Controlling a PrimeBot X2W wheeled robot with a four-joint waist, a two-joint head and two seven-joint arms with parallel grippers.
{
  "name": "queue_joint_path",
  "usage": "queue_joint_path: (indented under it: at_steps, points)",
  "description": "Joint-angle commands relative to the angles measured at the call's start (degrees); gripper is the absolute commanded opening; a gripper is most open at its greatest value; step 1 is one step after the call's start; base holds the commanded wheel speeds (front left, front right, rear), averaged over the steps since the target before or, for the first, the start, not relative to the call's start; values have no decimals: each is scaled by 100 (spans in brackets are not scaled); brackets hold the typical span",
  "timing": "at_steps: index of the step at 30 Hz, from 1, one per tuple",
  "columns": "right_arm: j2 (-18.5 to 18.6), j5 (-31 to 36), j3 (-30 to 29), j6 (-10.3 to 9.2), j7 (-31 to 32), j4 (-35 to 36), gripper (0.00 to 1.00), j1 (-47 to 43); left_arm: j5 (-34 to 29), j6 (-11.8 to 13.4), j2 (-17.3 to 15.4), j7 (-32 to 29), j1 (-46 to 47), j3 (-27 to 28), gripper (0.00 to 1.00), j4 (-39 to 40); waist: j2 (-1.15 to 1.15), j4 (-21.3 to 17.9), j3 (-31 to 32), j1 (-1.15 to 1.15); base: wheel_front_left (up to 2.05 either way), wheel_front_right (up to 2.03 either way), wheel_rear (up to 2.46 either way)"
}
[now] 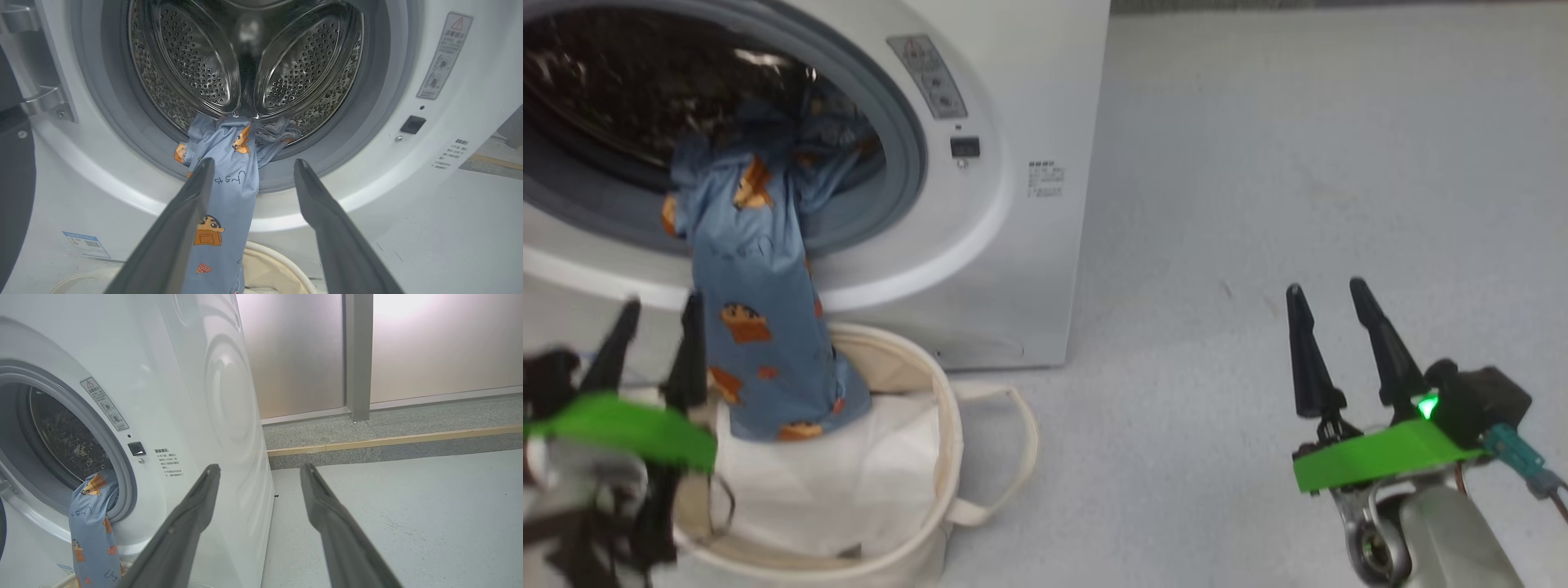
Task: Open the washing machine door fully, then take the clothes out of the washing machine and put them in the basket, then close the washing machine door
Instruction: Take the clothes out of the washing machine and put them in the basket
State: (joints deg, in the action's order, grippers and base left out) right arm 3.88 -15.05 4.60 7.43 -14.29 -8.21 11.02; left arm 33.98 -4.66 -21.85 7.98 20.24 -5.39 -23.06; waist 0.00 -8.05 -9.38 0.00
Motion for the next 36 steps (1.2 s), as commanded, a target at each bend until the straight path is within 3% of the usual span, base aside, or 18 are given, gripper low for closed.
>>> queue_joint_path:
  at_steps: [1, 13, 24, 36]
  points:
    - [-13, 58, 139, 6, -71, 252, 100, 258, -25, -43, -290, -45, 592, 170, 100, -14, 0, 20, -296, 0, 0, 0, 0]
    - [-34, 106, 82, 6, -71, 521, 100, 643, -181, -178, -309, -585, 2898, -328, 100, -1811, 0, -53, -1217, 0, 0, 0, 0]
    - [-59, 131, 122, 6, -71, 596, 100, 851, -165, -267, -296, -814, 4412, -686, 100, -3472, 0, -279, -1697, 0, 0, 0, 0]
    - [-82, 162, 115, 6, -71, 711, 100, 997, -206, -281, -289, -790, 5254, -1181, 100, -4506, 0, -437, -2226, 0, 0, 0, 0]
